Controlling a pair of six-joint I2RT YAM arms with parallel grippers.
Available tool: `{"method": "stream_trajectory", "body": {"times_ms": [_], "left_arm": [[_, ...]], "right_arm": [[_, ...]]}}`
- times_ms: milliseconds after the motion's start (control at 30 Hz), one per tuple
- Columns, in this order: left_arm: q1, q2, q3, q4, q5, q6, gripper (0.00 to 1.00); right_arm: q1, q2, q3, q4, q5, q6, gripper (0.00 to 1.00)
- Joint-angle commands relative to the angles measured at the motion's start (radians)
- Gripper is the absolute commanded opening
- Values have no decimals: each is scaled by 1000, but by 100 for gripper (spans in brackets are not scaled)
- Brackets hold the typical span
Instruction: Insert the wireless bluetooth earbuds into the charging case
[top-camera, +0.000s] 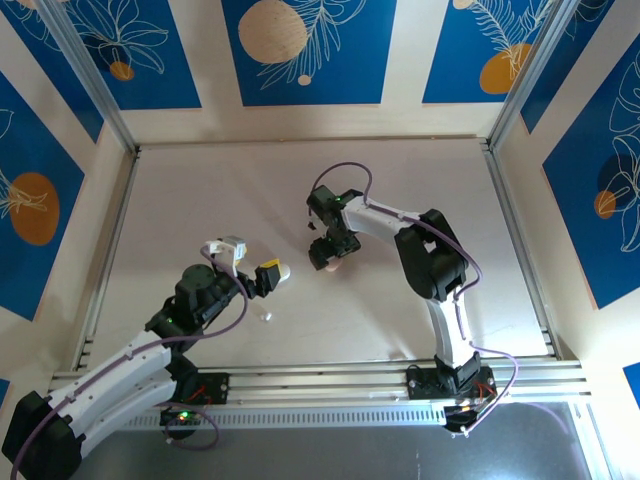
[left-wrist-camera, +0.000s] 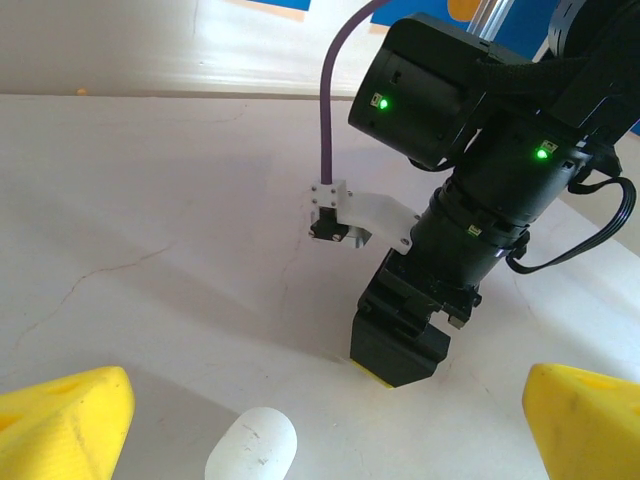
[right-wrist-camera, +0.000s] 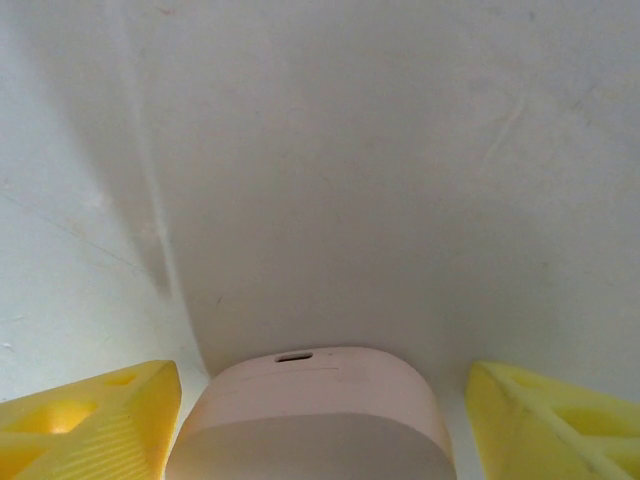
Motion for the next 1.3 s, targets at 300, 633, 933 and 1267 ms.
{"method": "stream_trajectory", "body": {"times_ms": [300, 633, 933, 1267], "left_arm": [[-3, -13, 5, 17, 5, 22, 100], [-2, -11, 2, 21, 1, 23, 100], [-3, 7, 0, 32, 2, 22, 100], [-3, 8, 0, 36, 3, 20, 100]], "right_arm": [[15, -12, -14, -45, 17, 27, 69], [13, -65, -55, -55, 42, 68, 60], [-97, -106, -87, -46, 60, 178, 54], [-261, -93, -90, -5, 0, 301, 54]]}}
